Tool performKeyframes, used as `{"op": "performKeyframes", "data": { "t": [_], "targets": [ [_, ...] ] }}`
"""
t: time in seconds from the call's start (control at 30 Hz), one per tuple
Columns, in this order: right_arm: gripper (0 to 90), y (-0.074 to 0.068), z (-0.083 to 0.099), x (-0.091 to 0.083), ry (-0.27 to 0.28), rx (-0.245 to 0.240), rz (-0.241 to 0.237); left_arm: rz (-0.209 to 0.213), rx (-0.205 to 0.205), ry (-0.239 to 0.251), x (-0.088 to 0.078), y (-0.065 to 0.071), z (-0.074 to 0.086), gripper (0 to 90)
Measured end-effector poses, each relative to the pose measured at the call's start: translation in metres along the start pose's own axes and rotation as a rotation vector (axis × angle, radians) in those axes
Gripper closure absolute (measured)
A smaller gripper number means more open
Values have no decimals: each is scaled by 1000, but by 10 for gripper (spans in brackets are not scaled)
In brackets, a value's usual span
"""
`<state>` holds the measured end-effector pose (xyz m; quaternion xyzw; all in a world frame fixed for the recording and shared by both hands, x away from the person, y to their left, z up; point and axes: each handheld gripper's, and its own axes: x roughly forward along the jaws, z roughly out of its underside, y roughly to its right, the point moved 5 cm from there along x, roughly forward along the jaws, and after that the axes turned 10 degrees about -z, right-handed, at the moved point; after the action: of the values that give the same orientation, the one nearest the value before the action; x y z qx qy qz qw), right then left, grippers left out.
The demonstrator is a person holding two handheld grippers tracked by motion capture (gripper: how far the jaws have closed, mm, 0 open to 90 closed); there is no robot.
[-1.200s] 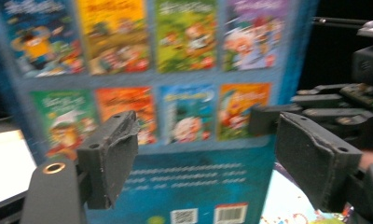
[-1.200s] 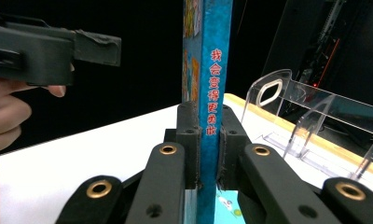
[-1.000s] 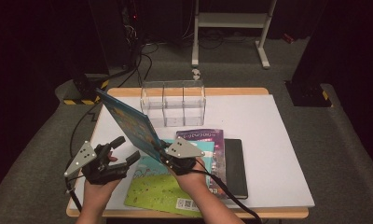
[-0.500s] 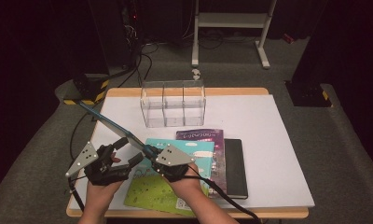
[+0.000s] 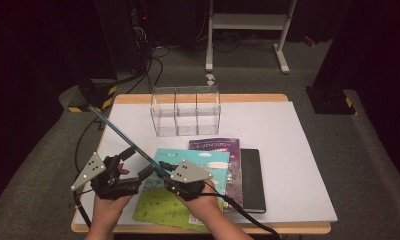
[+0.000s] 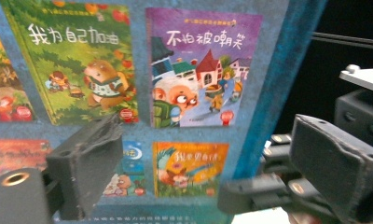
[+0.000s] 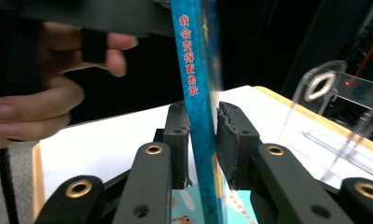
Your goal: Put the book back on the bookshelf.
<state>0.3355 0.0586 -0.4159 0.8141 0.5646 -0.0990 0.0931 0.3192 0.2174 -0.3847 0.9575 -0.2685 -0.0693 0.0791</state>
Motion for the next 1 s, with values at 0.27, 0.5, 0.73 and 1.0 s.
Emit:
{"op": "performKeyframes", "data": {
  "t": [0.27, 0.5, 0.73, 1.0],
  "targets": [
    [674, -26, -2, 17, -10, -30, -100, -121, 15, -7, -2, -5, -1, 93],
    [617, -26, -1, 16, -20, -20, -103, -197, 20, -8, -5, -12, 0, 199],
    [540, -13, 12, -21, -49, 7, -38, -204, 25, -15, -7, -17, -2, 227],
    [427, 32, 53, -81, -149, 153, 179, -244, 54, -23, -12, -25, -5, 320]
  ]
}}
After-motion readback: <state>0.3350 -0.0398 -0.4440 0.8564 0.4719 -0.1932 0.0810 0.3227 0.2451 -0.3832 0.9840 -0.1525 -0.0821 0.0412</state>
